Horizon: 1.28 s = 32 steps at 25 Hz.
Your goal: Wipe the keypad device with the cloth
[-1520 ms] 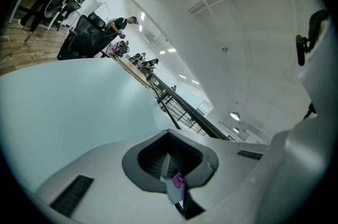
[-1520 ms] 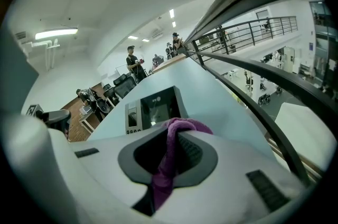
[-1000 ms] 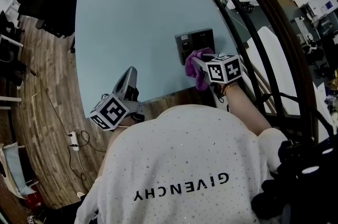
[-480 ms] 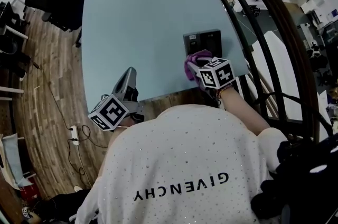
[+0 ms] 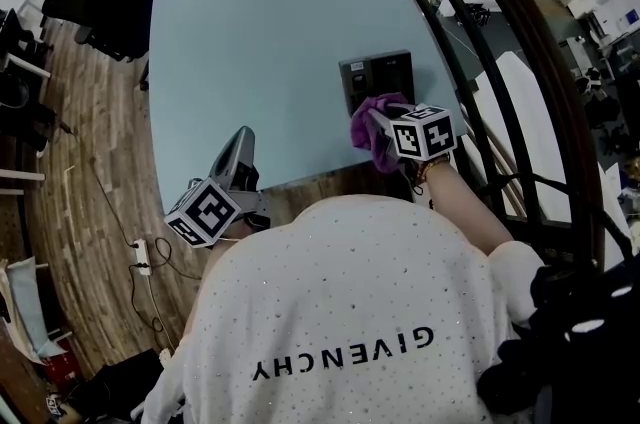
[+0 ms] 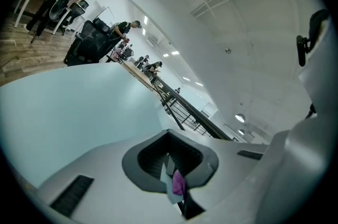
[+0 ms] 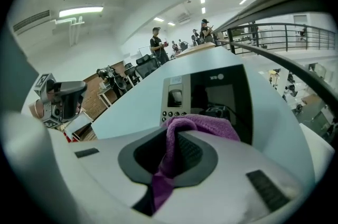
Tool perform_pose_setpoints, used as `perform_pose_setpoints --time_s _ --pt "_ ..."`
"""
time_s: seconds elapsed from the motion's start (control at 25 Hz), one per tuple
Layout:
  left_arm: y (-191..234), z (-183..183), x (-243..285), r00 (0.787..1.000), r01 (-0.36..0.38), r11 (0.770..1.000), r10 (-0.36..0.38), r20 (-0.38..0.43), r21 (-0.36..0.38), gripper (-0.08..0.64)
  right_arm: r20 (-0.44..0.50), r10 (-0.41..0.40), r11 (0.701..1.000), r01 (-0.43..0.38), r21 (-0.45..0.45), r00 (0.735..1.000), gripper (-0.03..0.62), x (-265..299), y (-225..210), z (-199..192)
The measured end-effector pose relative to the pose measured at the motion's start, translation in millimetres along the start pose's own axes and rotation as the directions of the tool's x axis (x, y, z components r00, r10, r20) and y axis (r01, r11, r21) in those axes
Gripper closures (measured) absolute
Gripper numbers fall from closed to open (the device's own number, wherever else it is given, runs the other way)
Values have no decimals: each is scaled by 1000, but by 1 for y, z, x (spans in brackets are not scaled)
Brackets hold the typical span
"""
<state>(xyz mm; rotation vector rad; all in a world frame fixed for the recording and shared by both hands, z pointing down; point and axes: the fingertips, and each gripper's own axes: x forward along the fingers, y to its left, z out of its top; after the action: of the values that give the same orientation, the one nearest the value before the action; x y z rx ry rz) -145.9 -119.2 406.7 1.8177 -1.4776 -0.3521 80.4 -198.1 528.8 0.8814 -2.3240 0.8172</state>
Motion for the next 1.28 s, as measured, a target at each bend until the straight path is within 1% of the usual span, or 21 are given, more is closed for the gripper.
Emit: perform_pose_setpoints --time_s 0.16,0.32,0.52,0.84,1.0,1.16,1.28 --pt "-2 -4 1 1000 -5 1000 5 -4 10 557 18 -20 999 19 44 1000 566 -9 -16 -2" --pt "-11 -7 1 1000 3 1000 -3 -7 9 557 29 -23 996 20 83 999 566 -19 -26 -5" --pt "-23 -8 6 1000 7 1000 -7 -9 1 557 29 -44 995 41 90 999 566 -31 -42 -3" --pt "-32 -15 9 1000 7 1000 -7 -4 8 557 39 -89 992 85 91 995 566 -47 -63 -7" --pt "-31 -20 10 1000 -12 1000 12 6 11 557 37 -80 992 76 99 996 566 -50 -69 -10" --pt "-41 -29 10 1000 4 1000 -4 18 0 557 32 -105 990 102 94 994 566 -56 -82 -19" --pt "-44 -35 8 999 -18 1000 18 31 -4 557 36 -102 991 98 91 994 566 -60 -90 -19"
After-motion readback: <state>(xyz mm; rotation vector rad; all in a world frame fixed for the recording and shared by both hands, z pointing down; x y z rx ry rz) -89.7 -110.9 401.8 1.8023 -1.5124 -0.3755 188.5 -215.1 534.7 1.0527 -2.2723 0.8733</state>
